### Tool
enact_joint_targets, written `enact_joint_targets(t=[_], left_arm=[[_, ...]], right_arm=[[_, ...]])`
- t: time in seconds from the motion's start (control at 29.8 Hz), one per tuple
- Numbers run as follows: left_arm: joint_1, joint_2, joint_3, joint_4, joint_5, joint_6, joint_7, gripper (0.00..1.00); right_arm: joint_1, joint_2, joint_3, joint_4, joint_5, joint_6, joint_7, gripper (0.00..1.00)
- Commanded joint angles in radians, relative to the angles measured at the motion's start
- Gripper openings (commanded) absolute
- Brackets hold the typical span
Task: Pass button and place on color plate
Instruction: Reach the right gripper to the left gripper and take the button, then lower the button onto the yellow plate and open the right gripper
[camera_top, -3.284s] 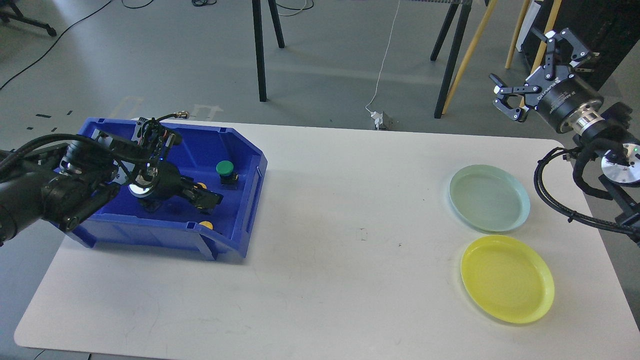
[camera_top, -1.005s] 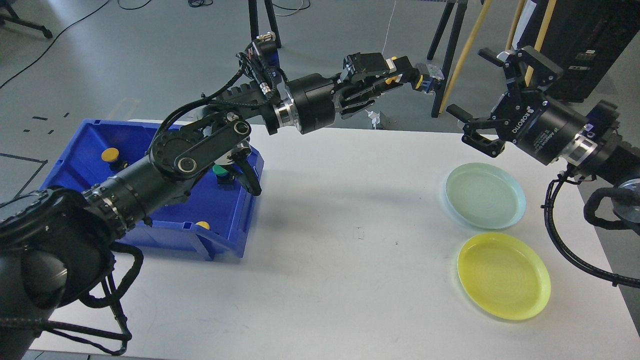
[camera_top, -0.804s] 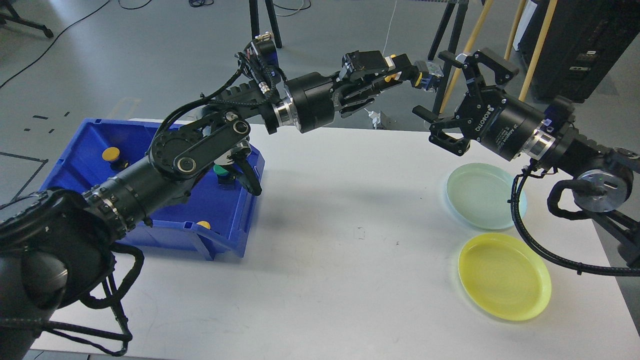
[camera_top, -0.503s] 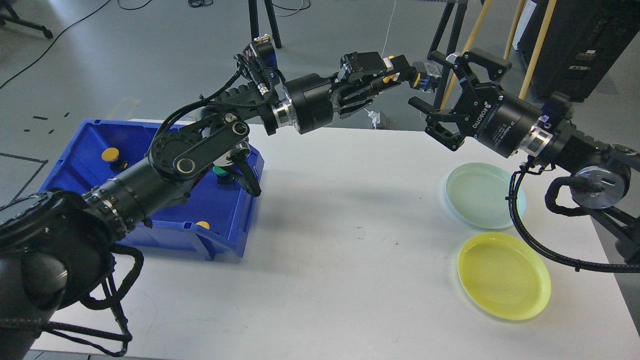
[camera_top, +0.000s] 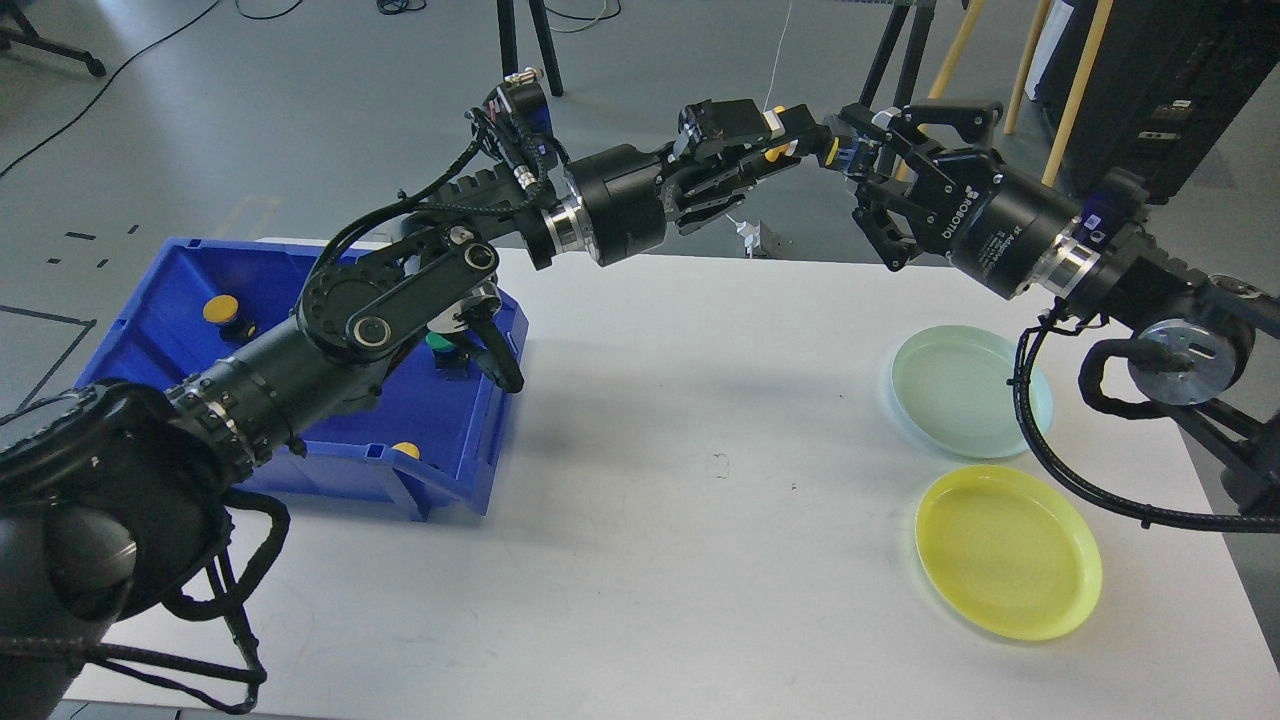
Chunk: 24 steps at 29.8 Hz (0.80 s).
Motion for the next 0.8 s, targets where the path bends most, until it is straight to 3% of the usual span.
enact_joint_targets(t=[0.0, 0.03, 0.07, 0.17, 0.37, 0.57, 0.77], left_arm=[[0.006, 0.000, -0.002, 0.000, -0.040, 0.000, 0.000, 0.48], [0.008, 0.000, -0.002, 0.002, -0.074, 0.000, 0.000, 0.72], [0.008, 0.000, -0.002, 0.005, -0.110, 0.000, 0.000, 0.85], [0.008, 0.015, 0.003, 0.022, -0.172, 0.000, 0.000, 0.98], [0.011, 0.076, -0.002, 0.020, -0.184, 0.000, 0.000, 0.98], [0.014, 0.283, -0.035, -0.031, -0.244, 0.000, 0.000, 0.98], [0.009, 0.421, -0.020, -0.061, -0.247, 0.000, 0.000, 0.98]], right_arm=[[-0.002, -0.004, 0.006, 0.000, 0.006, -0.017, -0.001, 0.00], [-0.003, -0.008, 0.007, 0.000, 0.007, -0.021, -0.001, 0.00], [-0.006, -0.011, 0.009, 0.000, 0.009, -0.023, -0.001, 0.00], [-0.019, -0.017, 0.021, 0.003, 0.012, -0.025, -0.001, 0.00], [-0.214, -0.086, 0.122, 0.056, 0.111, -0.132, -0.010, 0.00], [-0.627, -0.276, 0.156, 0.309, 0.393, -0.366, -0.017, 0.00], [-0.902, -0.286, 0.155, 0.351, 0.515, -0.387, -0.013, 0.01]])
